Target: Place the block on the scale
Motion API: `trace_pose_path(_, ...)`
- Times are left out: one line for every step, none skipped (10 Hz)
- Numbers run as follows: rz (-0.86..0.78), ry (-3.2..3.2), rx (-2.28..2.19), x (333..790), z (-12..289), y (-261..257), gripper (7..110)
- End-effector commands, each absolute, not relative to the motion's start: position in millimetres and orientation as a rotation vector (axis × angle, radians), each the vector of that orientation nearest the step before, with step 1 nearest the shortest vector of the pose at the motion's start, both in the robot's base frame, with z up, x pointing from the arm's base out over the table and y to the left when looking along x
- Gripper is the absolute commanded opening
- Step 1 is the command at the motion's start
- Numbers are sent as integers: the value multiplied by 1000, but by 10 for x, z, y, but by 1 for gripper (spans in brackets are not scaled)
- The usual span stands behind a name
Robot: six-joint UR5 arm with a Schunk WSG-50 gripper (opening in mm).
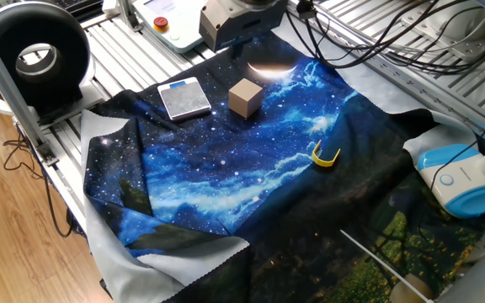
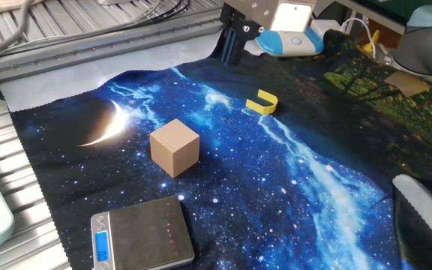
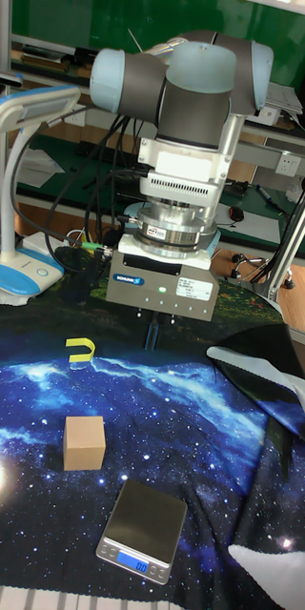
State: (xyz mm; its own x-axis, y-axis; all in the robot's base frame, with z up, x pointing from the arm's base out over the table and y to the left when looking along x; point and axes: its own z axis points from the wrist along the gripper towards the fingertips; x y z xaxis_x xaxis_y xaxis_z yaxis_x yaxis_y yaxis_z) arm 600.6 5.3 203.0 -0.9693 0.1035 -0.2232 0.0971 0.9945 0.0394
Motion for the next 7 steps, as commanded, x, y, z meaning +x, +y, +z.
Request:
trace_pose_path(54,2914,155,5997,2040,66,7)
trace_pose_path(54,2914,155,5997,2040,66,7)
trace_pose_path(56,2914,153,5997,2040,70,7)
trace_pose_path(56,2916,150,5993,2039,70,7)
trace_pose_path(56,2916,148,5993,2037,71,7)
trace_pose_path(56,2918,148,5989,2035,74,7)
trace_pose_path(55,2924,144,5974,2030,75,7)
